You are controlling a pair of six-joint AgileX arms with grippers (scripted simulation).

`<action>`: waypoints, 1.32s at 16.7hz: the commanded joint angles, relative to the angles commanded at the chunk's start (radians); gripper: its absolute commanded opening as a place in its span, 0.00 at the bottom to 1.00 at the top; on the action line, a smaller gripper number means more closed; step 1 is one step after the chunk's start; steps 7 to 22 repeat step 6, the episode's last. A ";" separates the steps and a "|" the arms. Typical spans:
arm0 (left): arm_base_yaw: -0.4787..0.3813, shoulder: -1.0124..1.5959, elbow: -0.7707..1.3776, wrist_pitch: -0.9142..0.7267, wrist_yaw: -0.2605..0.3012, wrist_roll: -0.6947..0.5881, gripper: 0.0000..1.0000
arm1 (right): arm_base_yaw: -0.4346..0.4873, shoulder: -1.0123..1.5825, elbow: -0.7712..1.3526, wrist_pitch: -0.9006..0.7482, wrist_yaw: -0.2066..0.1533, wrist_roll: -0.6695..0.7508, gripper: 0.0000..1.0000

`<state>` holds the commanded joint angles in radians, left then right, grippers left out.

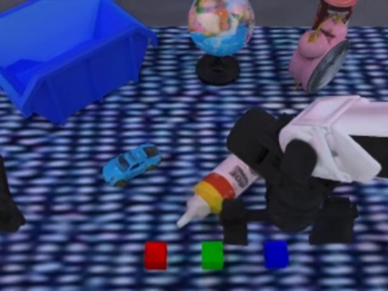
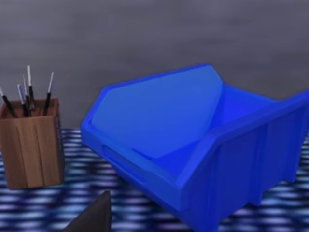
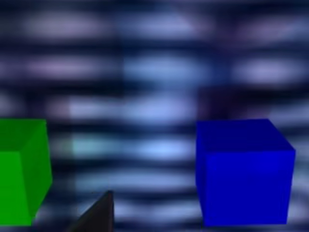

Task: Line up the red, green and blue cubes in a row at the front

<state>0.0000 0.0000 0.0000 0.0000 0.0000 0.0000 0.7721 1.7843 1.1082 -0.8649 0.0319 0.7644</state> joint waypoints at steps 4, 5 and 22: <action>0.000 0.000 0.000 0.000 0.000 0.000 1.00 | 0.006 -0.064 0.080 -0.143 0.001 0.001 1.00; 0.000 0.000 0.000 0.000 0.000 0.000 1.00 | 0.006 -0.072 0.087 -0.154 0.001 0.001 1.00; 0.000 0.000 0.000 0.000 0.000 0.000 1.00 | 0.006 -0.073 0.088 -0.155 0.001 0.000 1.00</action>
